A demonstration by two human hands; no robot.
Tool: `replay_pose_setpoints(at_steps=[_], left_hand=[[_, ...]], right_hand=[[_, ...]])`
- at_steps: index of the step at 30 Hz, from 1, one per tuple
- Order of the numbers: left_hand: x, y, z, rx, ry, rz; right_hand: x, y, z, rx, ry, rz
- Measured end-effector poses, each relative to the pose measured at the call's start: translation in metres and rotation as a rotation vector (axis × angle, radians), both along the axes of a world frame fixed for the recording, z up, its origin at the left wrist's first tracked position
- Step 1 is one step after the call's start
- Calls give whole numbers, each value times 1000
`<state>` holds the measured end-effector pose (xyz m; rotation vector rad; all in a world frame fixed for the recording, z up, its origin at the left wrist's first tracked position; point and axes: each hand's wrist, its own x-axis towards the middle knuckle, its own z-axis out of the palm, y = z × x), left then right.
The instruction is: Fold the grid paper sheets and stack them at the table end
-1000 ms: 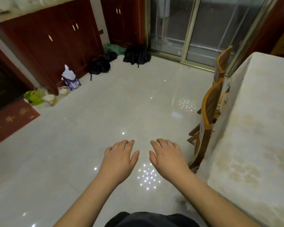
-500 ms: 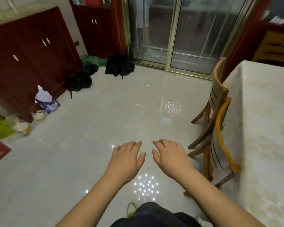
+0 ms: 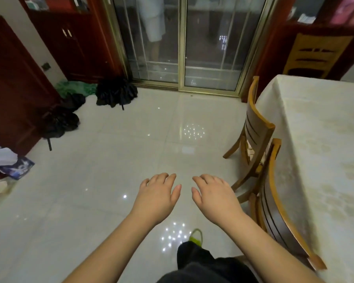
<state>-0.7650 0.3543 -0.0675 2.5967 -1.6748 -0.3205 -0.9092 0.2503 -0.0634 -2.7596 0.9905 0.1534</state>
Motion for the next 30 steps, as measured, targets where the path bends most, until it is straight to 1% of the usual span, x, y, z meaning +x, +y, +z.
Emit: replay_pose_setpoints(at_steps=[4, 8, 12, 18, 24, 26, 30], left_hand=[[26, -69, -6, 61, 4, -41], [44, -124, 2, 84, -64, -78], [64, -171, -3, 107, -35, -83], [97, -232, -11, 78, 0, -101], [157, -303, -20, 23, 116, -66], [182, -328, -24, -1, 126, -76], [236, -373, -23, 16, 117, -124]], right_hand=[[26, -64, -3, 34, -33, -55], [41, -117, 0, 81, -55, -53], [58, -165, -6, 86, -41, -87], [85, -221, -19, 142, 1, -149], [142, -285, -25, 112, 46, -165], [169, -308, -26, 98, 66, -161], [223, -354, -22, 78, 93, -148]])
